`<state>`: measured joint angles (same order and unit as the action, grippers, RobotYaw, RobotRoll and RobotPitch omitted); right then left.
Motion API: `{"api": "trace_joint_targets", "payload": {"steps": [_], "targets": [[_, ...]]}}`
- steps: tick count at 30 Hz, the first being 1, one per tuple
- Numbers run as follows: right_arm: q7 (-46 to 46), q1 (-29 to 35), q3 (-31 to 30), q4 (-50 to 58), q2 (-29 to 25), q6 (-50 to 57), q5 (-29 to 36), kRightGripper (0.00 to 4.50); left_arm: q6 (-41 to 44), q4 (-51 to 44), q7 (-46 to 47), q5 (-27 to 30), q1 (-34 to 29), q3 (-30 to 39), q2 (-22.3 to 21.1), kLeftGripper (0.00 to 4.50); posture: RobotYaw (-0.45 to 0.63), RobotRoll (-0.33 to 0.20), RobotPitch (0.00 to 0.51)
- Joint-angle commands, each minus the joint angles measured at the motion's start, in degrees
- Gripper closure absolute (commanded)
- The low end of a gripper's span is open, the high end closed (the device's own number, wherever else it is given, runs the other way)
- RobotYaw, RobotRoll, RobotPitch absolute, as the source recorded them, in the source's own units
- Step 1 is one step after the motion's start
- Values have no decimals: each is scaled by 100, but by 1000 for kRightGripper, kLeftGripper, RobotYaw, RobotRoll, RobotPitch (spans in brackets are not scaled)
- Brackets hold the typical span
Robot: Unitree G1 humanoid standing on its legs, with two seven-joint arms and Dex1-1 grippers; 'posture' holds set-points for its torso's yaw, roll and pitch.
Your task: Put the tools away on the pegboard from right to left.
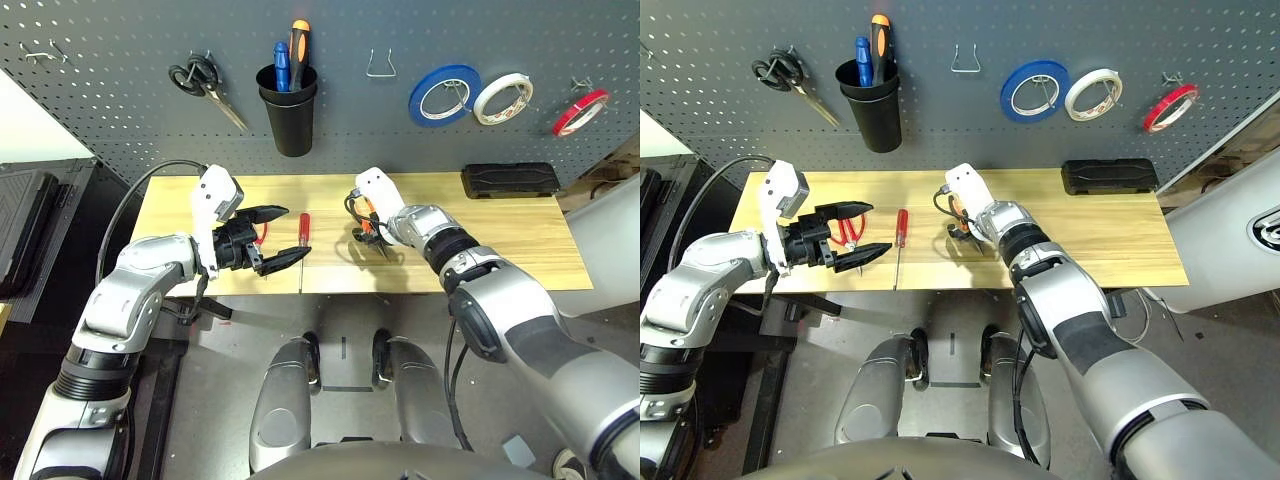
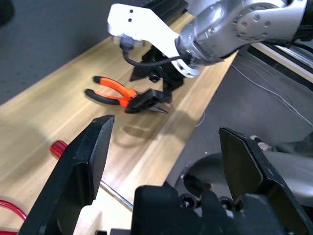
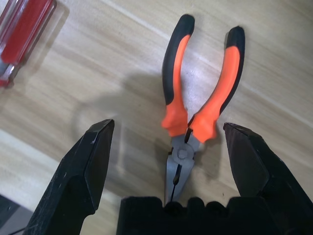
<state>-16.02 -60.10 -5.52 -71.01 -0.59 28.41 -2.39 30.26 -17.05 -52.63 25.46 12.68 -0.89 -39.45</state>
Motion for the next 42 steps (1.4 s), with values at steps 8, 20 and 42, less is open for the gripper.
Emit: {"api": "trace_joint_targets", "payload": {"steps": [8,20,42], "targets": [[391,76,275,-214,124,-133,-29,14,356,-634,123,199,-330,134,-93,0,98,0,298],[673,139,331,-218,89,-300,-63,14,661,-1129,317,423,-541,234,-121,0,124,0,341],[903,160,723,-489,197,-573,-46,3778,1000,-1564,698,636,-759,545,-236,0,204,0,331]]}}
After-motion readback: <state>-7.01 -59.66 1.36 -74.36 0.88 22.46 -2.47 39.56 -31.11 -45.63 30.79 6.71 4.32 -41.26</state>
